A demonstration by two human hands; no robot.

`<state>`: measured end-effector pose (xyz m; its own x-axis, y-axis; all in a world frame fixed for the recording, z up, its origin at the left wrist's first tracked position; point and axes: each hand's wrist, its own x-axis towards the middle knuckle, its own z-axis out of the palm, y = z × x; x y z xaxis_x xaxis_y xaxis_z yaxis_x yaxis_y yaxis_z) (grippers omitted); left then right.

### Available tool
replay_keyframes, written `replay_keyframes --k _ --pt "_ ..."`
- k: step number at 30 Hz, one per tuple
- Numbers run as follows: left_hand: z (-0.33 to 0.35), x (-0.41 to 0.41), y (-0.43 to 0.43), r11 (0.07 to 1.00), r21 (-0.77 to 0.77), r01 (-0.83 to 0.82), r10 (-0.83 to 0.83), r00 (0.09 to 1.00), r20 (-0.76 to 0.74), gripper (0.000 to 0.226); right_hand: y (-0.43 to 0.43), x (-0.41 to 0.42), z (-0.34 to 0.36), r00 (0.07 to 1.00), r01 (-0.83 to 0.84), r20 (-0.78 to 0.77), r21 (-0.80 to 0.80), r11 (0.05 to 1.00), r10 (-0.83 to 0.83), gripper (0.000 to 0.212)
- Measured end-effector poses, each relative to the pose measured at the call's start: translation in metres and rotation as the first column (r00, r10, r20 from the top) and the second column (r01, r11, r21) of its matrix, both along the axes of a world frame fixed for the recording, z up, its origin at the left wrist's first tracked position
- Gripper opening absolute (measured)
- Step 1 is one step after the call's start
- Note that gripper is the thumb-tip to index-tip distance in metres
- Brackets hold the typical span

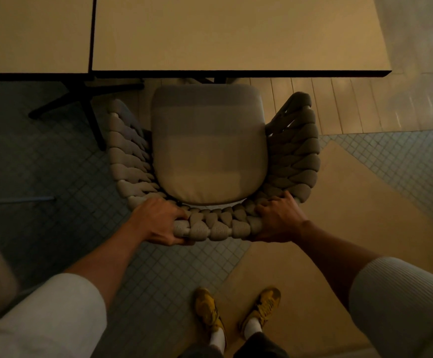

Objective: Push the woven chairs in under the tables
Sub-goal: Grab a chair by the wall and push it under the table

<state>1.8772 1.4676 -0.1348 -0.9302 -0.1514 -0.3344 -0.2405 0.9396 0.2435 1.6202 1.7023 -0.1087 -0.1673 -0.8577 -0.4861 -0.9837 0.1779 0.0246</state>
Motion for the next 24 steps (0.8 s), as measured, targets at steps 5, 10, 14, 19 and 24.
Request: replay_keyframes --k 5,10,14,19,24 --pt "0.003 -0.013 -0.022 1.0 -0.011 0.01 -0.01 1.0 -0.019 0.079 -0.022 -0.01 0.002 1.0 0.005 0.004 0.02 1.0 -0.005 0.096" --pt "-0.001 -0.025 -0.042 1.0 -0.005 0.001 -0.001 1.0 0.005 0.082 -0.043 -0.021 0.006 1.0 -0.015 -0.012 0.015 1.0 0.015 0.085" --pt "-0.004 -0.029 -0.049 1.0 -0.013 0.013 -0.012 1.0 0.018 0.085 -0.05 -0.026 0.005 1.0 -0.028 -0.009 0.01 1.0 0.028 0.087" --pt "0.0 -0.03 -0.05 0.999 -0.035 0.032 -0.032 0.999 0.007 0.085 -0.052 -0.028 0.003 0.999 -0.05 0.009 0.017 0.999 0.05 0.089" --pt "-0.002 -0.028 -0.05 0.999 -0.035 0.003 -0.003 1.0 0.016 0.08 -0.053 -0.029 0.003 0.998 -0.062 0.032 0.019 0.998 0.061 0.081"
